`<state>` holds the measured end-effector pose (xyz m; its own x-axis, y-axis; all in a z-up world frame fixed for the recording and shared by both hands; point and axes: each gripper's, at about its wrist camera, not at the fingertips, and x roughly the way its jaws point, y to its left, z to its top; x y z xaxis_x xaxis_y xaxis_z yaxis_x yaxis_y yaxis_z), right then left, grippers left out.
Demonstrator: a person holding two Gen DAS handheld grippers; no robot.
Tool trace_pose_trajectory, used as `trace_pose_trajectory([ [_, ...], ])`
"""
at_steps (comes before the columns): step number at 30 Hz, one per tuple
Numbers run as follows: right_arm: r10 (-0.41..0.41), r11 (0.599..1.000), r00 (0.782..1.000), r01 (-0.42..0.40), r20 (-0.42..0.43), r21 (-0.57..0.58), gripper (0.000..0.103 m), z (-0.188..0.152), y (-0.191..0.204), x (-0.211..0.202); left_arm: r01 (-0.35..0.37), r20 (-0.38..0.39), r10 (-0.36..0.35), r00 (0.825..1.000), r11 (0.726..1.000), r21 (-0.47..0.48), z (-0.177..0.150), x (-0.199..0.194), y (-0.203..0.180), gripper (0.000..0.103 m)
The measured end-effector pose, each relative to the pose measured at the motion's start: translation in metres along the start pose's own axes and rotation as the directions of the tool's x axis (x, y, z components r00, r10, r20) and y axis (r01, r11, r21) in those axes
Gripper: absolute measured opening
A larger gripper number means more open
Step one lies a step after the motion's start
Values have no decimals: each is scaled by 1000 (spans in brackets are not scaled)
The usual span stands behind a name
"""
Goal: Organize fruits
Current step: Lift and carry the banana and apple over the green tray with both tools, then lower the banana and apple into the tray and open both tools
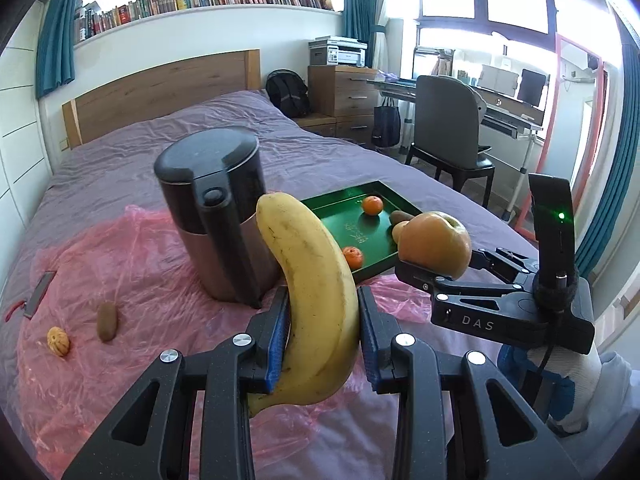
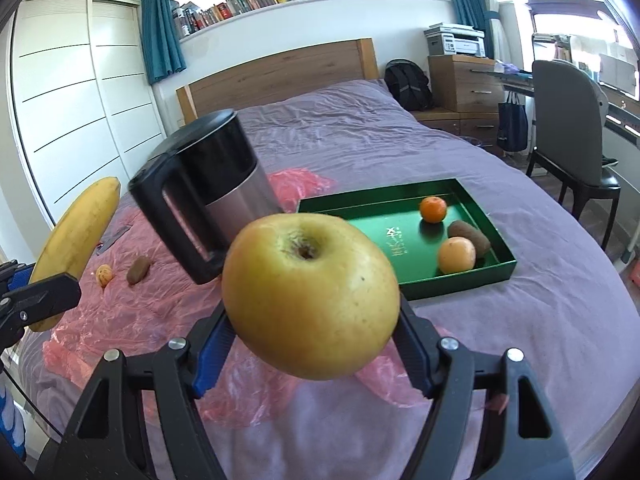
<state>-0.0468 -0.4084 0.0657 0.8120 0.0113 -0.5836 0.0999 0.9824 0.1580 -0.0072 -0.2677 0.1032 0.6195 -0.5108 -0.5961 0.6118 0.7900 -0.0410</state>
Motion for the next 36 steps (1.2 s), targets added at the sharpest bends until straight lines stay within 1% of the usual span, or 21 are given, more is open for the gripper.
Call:
trace_pose_trajectory([
  [6,-48,999,999,48,6,17,103,21,-36,22,33,-15,-33,999,999,32,21,42,-21,28],
  [12,-77,997,997,76,9,16,103,42,-62,53,34,-33,-32,999,998,53,36,92,-29,28],
  [17,-91,996,996,91,-10,9,103,51,-78,85,24,-52,-22,998,999,43,48,135,-30,28],
  [24,-103,995,994,104,-45,0,103,59,-98,128,-20,-86,31,996,993,118,55,194,-41,28],
  [30,-125,992,989,124,-85,-19,103,64,-114,163,-38,-115,57,992,986,161,58,230,-50,28],
  [36,-144,989,982,141,-120,-38,103,58,-124,185,-41,-131,66,989,981,187,54,258,-56,28],
])
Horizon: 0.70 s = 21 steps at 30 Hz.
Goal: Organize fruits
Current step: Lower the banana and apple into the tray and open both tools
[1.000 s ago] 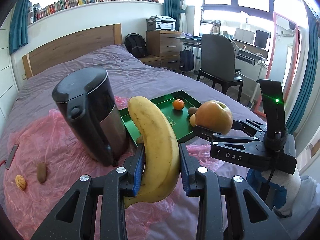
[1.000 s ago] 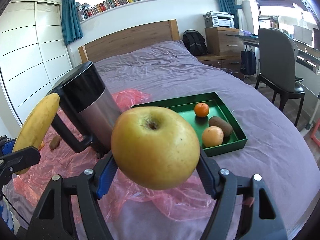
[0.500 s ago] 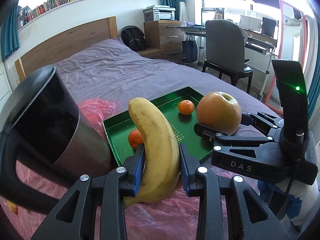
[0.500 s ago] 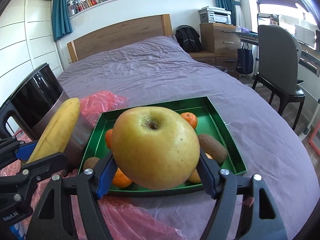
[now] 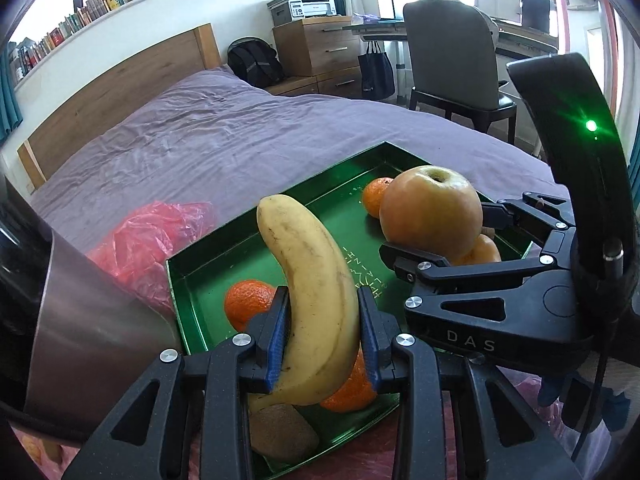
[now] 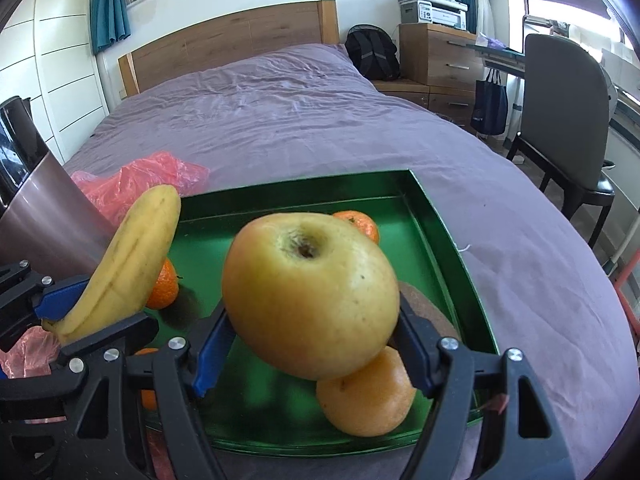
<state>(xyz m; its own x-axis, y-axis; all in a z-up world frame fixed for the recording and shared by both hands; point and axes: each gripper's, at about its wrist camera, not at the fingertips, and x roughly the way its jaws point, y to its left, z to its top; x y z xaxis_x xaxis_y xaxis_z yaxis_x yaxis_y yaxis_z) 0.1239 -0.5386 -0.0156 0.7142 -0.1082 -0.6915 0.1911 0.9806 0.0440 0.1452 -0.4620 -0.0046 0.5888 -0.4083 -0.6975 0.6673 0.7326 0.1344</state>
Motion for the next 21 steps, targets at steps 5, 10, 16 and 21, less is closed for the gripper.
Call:
trace_pose_trajectory([
  [5,-21,999,1000,21,-2,-28,103,-2,0,9,12,-41,-13,999,1000,-29,-4,22,4,28],
  [10,-21,1000,1000,21,-20,-24,103,-4,-1,17,-2,-53,0,999,1000,-28,-9,30,6,30],
  [16,-46,998,999,45,-24,-47,103,-5,2,18,-23,-61,23,998,1000,-4,-9,29,5,30],
  [21,-59,997,998,57,-31,-45,103,-6,2,17,-39,-57,40,998,999,29,-12,23,1,34],
])
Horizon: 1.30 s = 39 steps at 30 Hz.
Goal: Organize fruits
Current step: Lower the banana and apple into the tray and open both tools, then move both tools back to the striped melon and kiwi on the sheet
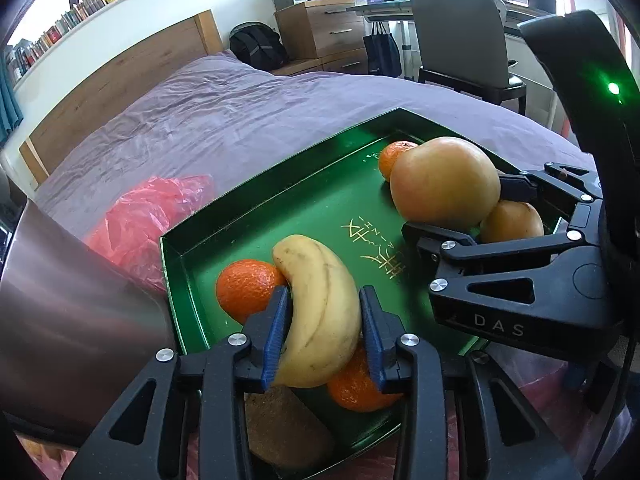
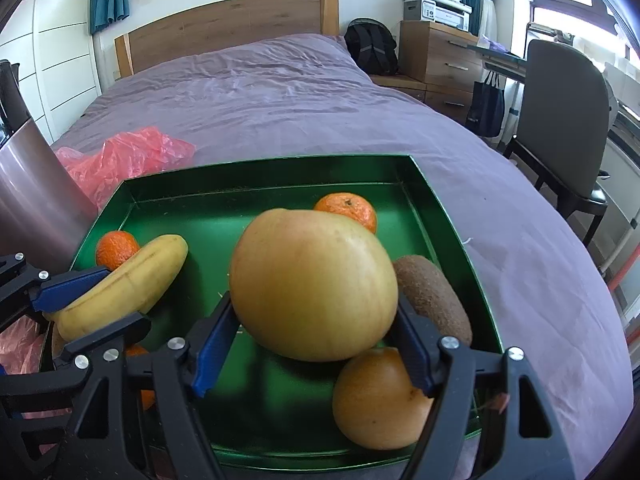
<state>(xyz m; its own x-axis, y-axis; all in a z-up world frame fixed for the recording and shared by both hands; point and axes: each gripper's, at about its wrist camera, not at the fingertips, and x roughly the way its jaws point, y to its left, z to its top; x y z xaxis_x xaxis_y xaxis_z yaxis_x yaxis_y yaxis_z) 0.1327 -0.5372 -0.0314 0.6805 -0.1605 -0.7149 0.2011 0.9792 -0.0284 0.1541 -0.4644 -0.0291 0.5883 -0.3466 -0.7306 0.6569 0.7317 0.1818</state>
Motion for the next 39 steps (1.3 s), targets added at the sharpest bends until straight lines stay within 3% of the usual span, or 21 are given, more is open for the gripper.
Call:
trace_pose_trajectory([
  [7,2,1000,1000,-2,6,27,103,0,-3,-4,-31,31,29,999,998,57,-1,-10,-10,44],
  [21,-10,998,1000,8,21,56,103,1,-9,-30,-46,47,44,998,998,49,-1,-35,-6,58],
  [39,-38,998,994,32,99,61,103,7,9,-122,-20,144,13,990,999,42,-15,-141,4,60],
])
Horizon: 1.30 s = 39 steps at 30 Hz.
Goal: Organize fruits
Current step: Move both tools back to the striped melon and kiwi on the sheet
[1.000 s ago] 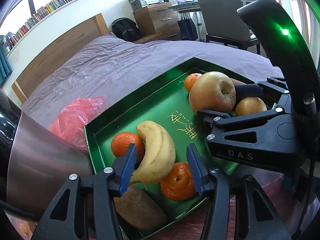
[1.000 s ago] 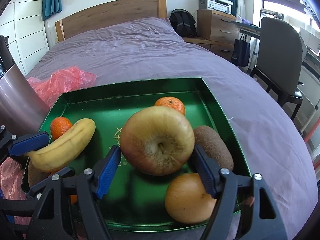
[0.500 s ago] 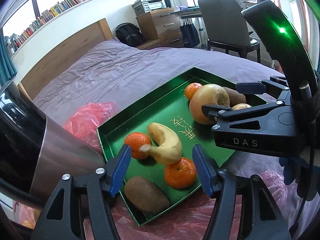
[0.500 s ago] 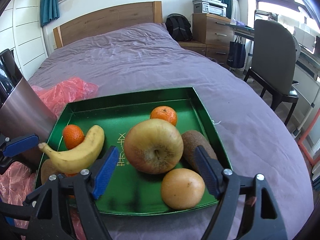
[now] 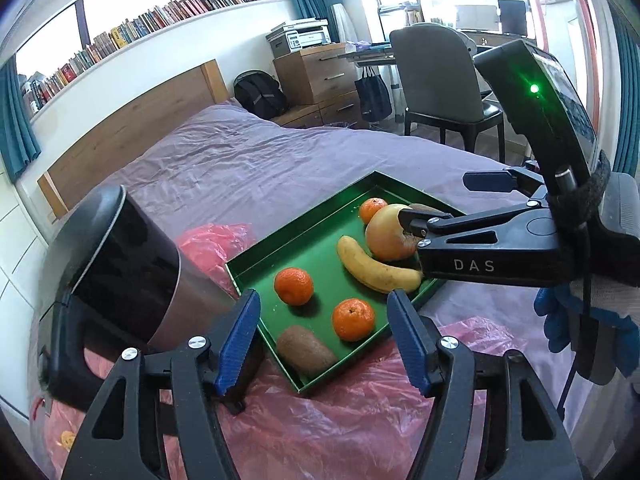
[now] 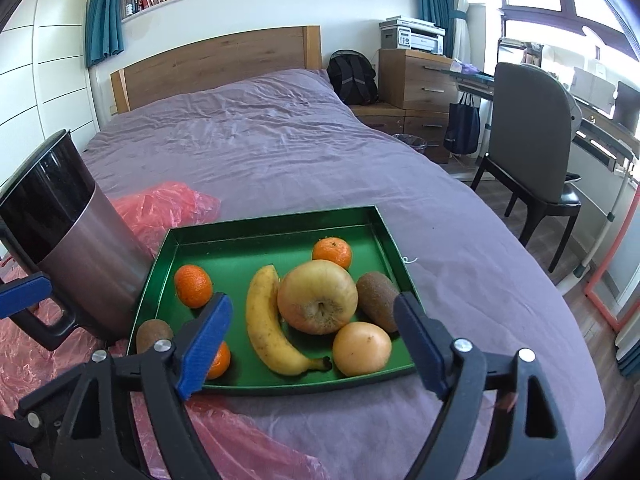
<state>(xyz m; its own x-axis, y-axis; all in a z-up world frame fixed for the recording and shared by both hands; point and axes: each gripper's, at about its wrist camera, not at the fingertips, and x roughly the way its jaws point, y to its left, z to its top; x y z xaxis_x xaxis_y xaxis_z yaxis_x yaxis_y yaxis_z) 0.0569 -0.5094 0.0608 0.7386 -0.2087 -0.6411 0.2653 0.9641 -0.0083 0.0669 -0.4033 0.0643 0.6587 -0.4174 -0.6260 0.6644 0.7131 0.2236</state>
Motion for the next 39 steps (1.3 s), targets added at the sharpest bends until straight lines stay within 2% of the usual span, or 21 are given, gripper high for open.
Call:
trace_pose_trajectory([
  [11,17,1000,1000,-17,-21,15,103,-40,26,-52,-25,-11,24,1000,997,-68,-48,-62,26,60],
  [23,43,999,997,-44,-64,-4,103,-86,69,-93,-120,-35,116,993,977,-175,-103,-103,73,62],
  [30,61,996,995,-66,-83,-54,103,-101,98,-114,-186,-68,174,982,952,-242,-142,-114,103,64],
  [39,121,978,986,-138,-112,-156,103,-114,160,-124,-297,-150,259,954,889,-349,-203,-124,162,66],
])
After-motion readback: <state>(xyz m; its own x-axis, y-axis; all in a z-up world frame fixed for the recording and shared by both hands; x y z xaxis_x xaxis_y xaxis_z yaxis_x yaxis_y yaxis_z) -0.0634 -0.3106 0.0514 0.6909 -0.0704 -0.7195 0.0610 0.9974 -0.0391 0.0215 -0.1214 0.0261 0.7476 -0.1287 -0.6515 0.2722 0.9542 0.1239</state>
